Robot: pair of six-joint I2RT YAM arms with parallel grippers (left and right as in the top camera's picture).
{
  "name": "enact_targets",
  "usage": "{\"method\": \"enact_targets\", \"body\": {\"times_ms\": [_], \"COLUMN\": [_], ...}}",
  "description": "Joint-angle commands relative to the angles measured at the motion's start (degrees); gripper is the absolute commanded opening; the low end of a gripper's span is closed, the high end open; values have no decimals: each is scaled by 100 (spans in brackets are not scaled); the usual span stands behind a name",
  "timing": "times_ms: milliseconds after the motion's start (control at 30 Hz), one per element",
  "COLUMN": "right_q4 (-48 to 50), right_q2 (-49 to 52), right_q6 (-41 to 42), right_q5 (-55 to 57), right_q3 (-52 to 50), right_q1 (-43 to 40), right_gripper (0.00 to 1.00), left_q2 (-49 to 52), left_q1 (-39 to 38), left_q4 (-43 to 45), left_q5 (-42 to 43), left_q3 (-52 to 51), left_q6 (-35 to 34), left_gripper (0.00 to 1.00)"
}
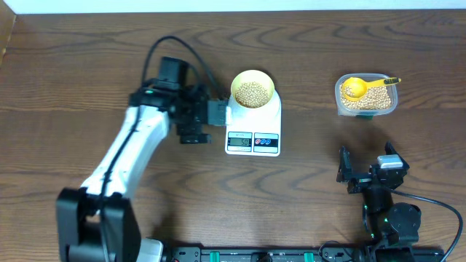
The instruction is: Scoop item into bowl and weigh 50g on scale
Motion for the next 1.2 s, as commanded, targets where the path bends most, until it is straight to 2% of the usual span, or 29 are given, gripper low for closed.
{"method": "enact_targets", "body": {"times_ms": [0,133,300,467,667,800,900,1033,1167], "right_q4": [-20,-20,-20,-20,-20,-20,-20,-20,-20], "right_q2": [-42,-42,-42,-42,-42,-42,-42,-42,-42], "right_q6": [-92,-90,-92,-92,-90,-92,-90,-90,-90], "right_q5": [-48,-50,-48,-50,-48,-48,-48,-48,-48], "right_q3": [-11,-11,-11,-11,-11,-11,-11,-11,-11], "right_q1": [-11,-11,-11,-11,-11,-11,-11,-11,-11], "right_gripper": [99,99,99,99,99,99,99,99,99], "left_q2": [-407,-734,-1163,-1493,-1550,-1543,-1543,-1547,-1547], "left_q1": [461,833,894,892,892,894,894,898,898], "left_q4": [-39,-42,-76,-1001,-2511,-2964,-2557,-1285,179], "left_q5": [4,4,-31,260,697,1056,1268,1327,1196], "left_q3": [-46,-46,-46,-46,-46,-125,-363,-820,-1185], "left_q6": [-44,-44,-46,-46,-46,-94,-745,-2225,-4218], "left_gripper": [98,98,98,98,98,98,98,98,98]}}
